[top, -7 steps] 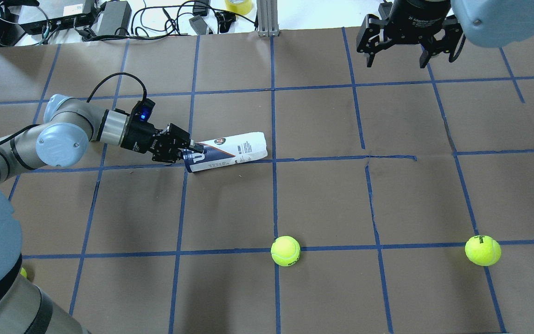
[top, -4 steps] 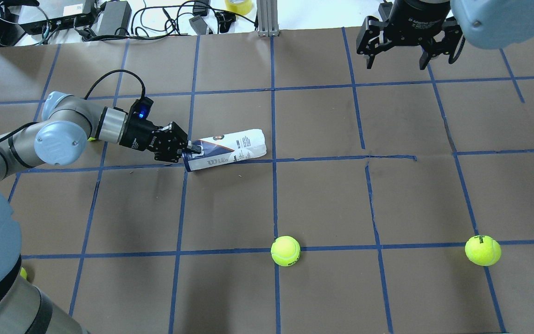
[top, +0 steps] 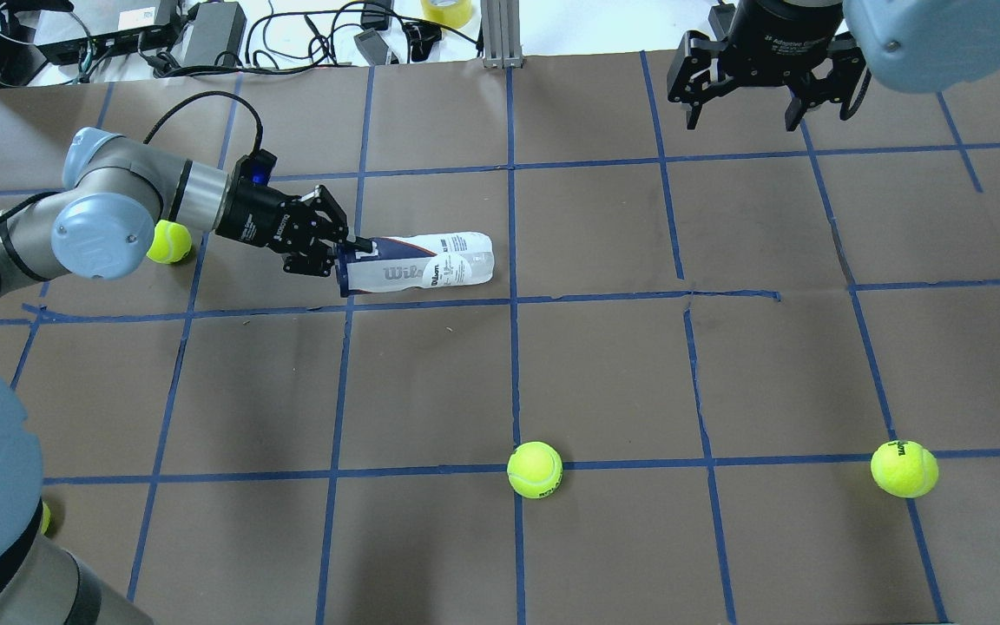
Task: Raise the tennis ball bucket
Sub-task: 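Lift the can's open end with the left gripper, tilting it upward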
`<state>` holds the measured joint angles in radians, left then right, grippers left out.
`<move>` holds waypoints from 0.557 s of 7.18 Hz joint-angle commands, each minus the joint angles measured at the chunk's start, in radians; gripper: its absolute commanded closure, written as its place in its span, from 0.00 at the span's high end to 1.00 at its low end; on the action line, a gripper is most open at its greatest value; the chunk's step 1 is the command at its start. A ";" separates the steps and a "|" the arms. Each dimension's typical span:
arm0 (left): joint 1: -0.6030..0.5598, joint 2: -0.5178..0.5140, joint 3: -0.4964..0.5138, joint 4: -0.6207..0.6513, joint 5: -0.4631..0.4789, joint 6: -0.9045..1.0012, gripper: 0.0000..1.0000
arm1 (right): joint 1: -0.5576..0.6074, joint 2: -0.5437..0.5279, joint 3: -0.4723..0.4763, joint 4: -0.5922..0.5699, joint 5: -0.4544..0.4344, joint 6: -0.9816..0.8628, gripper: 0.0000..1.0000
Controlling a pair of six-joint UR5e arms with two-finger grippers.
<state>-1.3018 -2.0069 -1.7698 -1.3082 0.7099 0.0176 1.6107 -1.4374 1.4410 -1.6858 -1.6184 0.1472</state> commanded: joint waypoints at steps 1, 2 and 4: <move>-0.049 0.008 0.076 0.058 0.029 -0.170 0.00 | 0.000 0.000 -0.001 0.001 0.000 0.000 1.00; -0.059 0.011 0.096 0.111 0.040 -0.282 0.00 | 0.000 0.000 0.001 0.001 0.000 0.000 1.00; -0.099 0.039 0.142 0.159 0.043 -0.477 0.00 | 0.000 0.000 0.001 0.001 0.000 0.000 1.00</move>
<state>-1.3762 -1.9842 -1.6576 -1.1804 0.7494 -0.3483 1.6107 -1.4374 1.4417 -1.6844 -1.6184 0.1472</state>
